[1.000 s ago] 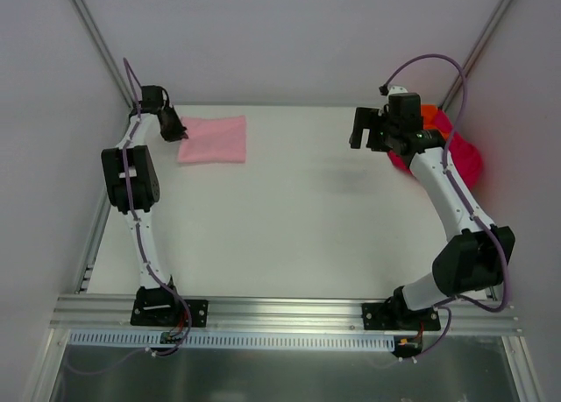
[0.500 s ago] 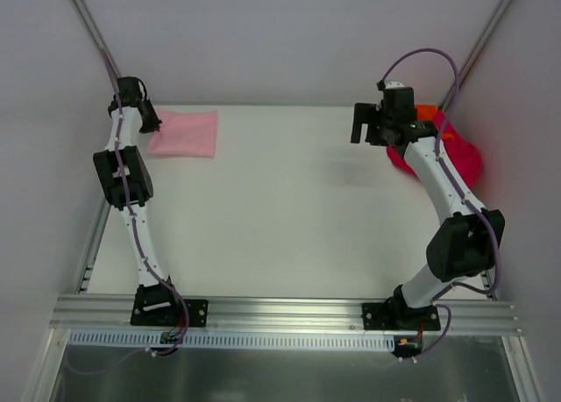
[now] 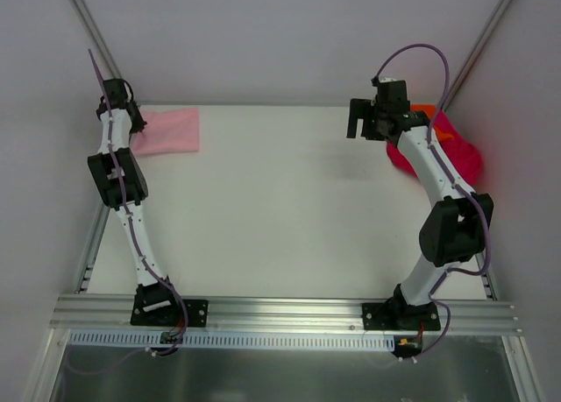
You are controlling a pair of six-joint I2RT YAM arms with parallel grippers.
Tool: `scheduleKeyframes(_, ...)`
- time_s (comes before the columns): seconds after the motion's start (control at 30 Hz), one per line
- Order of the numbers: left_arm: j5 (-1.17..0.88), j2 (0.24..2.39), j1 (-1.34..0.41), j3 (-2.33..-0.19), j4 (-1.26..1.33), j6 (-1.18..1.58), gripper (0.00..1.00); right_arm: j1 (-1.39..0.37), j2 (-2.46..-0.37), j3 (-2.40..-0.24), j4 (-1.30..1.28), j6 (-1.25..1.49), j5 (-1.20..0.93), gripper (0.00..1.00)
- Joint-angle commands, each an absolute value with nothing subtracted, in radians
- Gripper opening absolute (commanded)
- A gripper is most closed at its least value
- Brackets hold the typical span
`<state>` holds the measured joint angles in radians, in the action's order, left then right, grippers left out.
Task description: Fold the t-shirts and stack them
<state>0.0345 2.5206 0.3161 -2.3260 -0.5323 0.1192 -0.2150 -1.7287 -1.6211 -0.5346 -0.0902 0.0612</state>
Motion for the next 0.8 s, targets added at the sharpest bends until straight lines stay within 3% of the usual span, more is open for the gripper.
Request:
scheduleKeyframes(0.0,0.028,2.528,0.328,-2.385,-0.495,0.121,0.09,-0.227,-1.741,-1.701,-0.546,-0.089,0.048,1.0)
scheduleKeyframes(0.07,0.031,2.533,0.328,-2.39,-0.495,0.124,0.13,-0.233,-1.744,-1.709,-0.548,-0.092,0.054,1.0)
scheduleKeyframes(0.13,0.038,2.533,0.328,-2.39,-0.491,0.132,0.33,-0.233,-1.746,-1.706,-0.548,-0.097,0.051,1.0)
scheduleKeyframes(0.17,0.058,2.533,0.328,-2.39,-0.489,0.136,0.47,-0.233,-1.746,-1.704,-0.549,-0.097,0.048,1.0)
scheduleKeyframes(0.2,0.07,2.528,0.328,-2.387,-0.489,0.147,0.82,-0.233,-1.747,-1.703,-0.549,-0.097,0.037,1.0)
scheduleKeyframes(0.27,0.121,2.514,0.327,-2.375,-0.489,0.156,0.98,-0.233,-1.746,-1.703,-0.537,-0.095,0.02,1.0)
scheduleKeyframes(0.47,0.21,2.29,0.328,-2.106,-0.351,0.15,0.99,-0.233,-1.736,-1.697,-0.488,-0.086,-0.066,1.0)
scheduleKeyframes(0.6,0.207,2.159,0.308,-2.063,-0.443,0.172,0.99,-0.244,-1.707,-1.674,-0.439,-0.09,-0.106,0.99)
scheduleKeyframes(0.77,0.262,1.947,0.191,-1.864,-0.469,0.173,0.99,-0.249,-1.663,-1.66,-0.344,-0.11,-0.175,1.0)
